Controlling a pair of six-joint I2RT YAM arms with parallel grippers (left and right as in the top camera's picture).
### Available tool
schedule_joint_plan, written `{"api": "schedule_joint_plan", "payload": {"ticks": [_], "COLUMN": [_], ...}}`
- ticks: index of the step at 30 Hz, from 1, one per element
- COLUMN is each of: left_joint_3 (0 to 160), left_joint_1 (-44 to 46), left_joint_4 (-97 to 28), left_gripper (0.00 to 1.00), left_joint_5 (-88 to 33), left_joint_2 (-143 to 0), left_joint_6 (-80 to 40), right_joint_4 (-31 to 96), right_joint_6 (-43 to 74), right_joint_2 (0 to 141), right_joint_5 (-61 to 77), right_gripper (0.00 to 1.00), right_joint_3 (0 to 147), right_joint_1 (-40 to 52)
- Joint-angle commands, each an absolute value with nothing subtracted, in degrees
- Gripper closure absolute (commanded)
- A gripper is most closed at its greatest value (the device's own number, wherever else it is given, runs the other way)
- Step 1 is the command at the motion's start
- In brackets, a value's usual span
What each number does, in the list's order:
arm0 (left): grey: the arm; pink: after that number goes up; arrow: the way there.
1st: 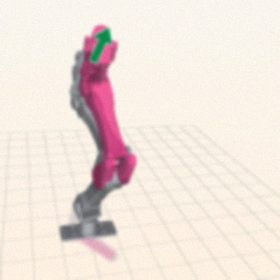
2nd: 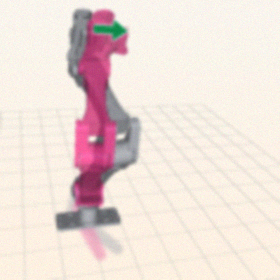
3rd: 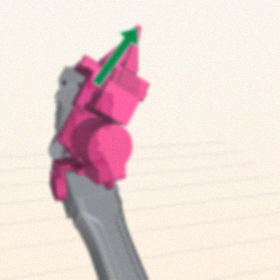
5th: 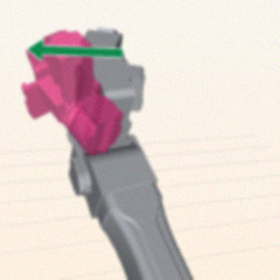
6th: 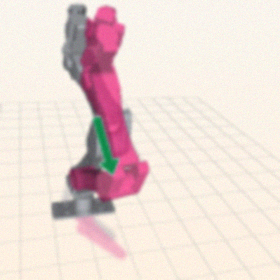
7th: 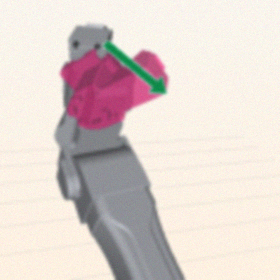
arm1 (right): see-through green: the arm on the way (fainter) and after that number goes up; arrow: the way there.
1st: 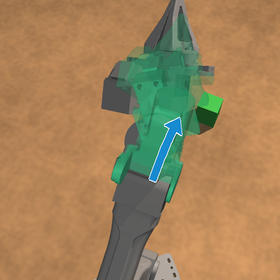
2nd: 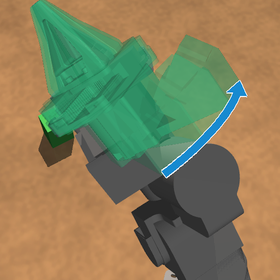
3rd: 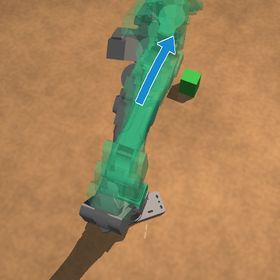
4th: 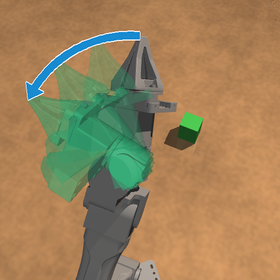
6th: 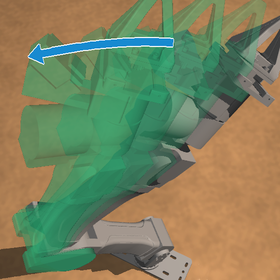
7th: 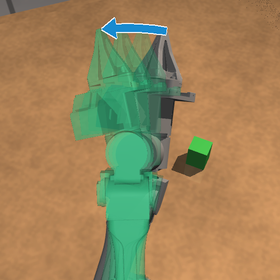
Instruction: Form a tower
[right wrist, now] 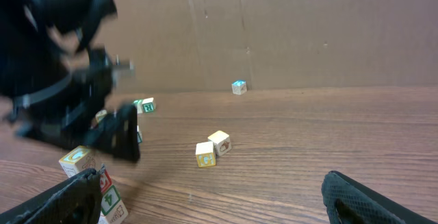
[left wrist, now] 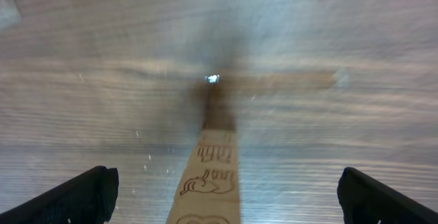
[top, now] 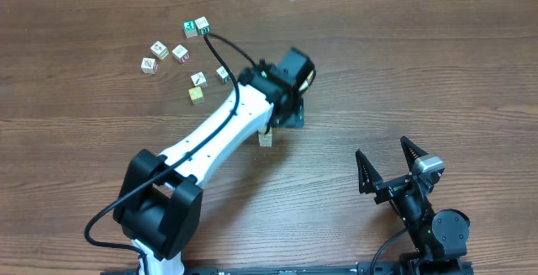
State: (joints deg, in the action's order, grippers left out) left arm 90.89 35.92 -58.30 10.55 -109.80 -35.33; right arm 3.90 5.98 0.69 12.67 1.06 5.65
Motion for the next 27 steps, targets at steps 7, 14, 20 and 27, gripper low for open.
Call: {"api": "schedule_joint_plan", "payload": {"ticks": [7, 14, 20, 27], "left_joint_3": [101.4, 101.4, 101.4, 101.4], "left_joint_1": [26.1, 17.4, 13.0, 12.7], "left_joint_4": [-58.7, -60.9, -64.2, -65.1], "left_gripper": [0.0, 0.0, 0.0, 0.0], "left_joint_5": [10.8, 10.4, 10.5, 10.5], "left_joint_2": [-109.8, -109.8, -109.8, -109.8], "left_joint_6": [-31.7, -31.9, -31.9, -31.9], "right_joint_4": [3.6, 3.6, 3.6, 3.6], "right_joint_6": [6.1, 6.1, 6.1, 6.1], "right_joint_2": [0.2, 0.2, 0.2, 0.2], "right_joint_5": [12.7, 12.7, 12.7, 12.7], "right_gripper": [0.0, 0.0, 0.0, 0.0], "right_joint_3": [0.5, 0.5, 0.5, 0.5], "right_joint_1": [5.4, 5.4, 5.4, 5.4]}}
